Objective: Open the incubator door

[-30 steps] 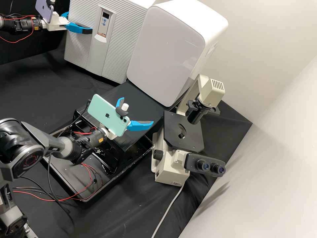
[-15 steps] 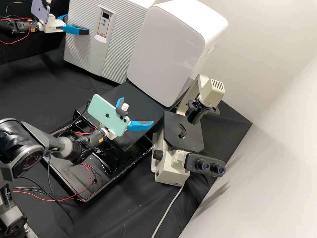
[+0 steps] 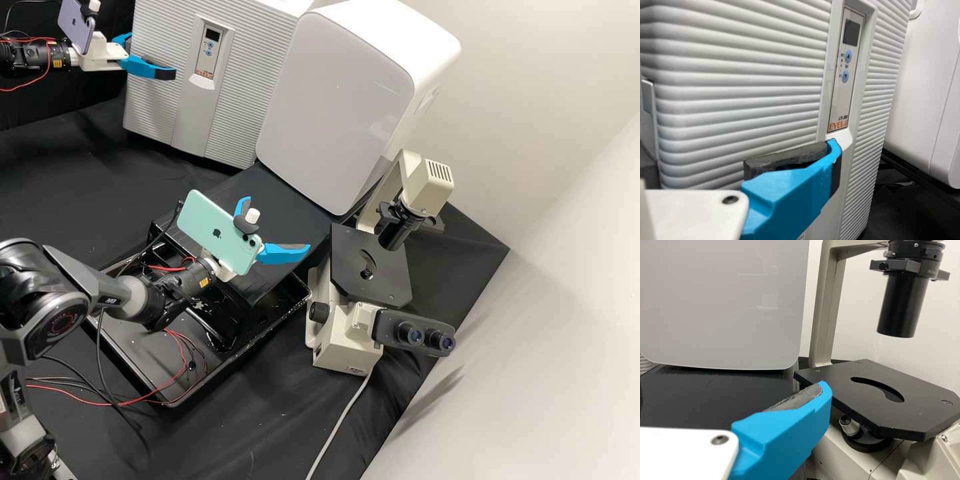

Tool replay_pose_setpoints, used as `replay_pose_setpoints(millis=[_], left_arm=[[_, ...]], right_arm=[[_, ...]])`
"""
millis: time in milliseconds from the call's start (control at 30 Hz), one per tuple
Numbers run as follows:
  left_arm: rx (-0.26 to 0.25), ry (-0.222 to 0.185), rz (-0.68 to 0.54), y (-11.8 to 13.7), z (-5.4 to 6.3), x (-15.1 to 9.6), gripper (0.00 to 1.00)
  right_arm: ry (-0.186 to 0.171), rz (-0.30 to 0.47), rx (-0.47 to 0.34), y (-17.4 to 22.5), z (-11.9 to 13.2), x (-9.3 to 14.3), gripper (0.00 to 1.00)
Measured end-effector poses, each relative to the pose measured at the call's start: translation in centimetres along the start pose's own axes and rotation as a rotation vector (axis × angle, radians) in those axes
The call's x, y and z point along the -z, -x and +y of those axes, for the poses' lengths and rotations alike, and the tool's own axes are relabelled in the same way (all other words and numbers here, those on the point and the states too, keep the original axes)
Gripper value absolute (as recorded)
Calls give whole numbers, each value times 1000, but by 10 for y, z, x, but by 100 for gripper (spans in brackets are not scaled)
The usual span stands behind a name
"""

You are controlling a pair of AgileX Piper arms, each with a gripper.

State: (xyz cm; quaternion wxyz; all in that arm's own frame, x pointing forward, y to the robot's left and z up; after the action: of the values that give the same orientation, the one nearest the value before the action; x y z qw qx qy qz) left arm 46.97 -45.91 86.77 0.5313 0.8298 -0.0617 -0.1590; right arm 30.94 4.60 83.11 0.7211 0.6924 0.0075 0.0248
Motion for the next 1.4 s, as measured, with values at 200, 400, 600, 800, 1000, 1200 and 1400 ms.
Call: replay_pose_setpoints(millis=[200,400,600,800,1000,1200,1400], left_arm=[[1,-19,0,0,0,0,100],[3,-35,1,2,1,-2,0],[-1,-71,1,5,2,-4,0],[-12,-69,0,6,2,-5,0],[-16,-71,-3,8,5,-7,0],[-16,-69,-1,8,4,-7,0],[-21,-52,5,10,3,-7,0]], right_arm=[[0,0,0,0,0,0,100],[0,0,0,0,0,0,100],[0,0,0,0,0,0,100],[0,0,0,0,0,0,100],[0,0,0,0,0,0,100],[0,0,0,0,0,0,100],[0,0,0,0,0,0,100]])
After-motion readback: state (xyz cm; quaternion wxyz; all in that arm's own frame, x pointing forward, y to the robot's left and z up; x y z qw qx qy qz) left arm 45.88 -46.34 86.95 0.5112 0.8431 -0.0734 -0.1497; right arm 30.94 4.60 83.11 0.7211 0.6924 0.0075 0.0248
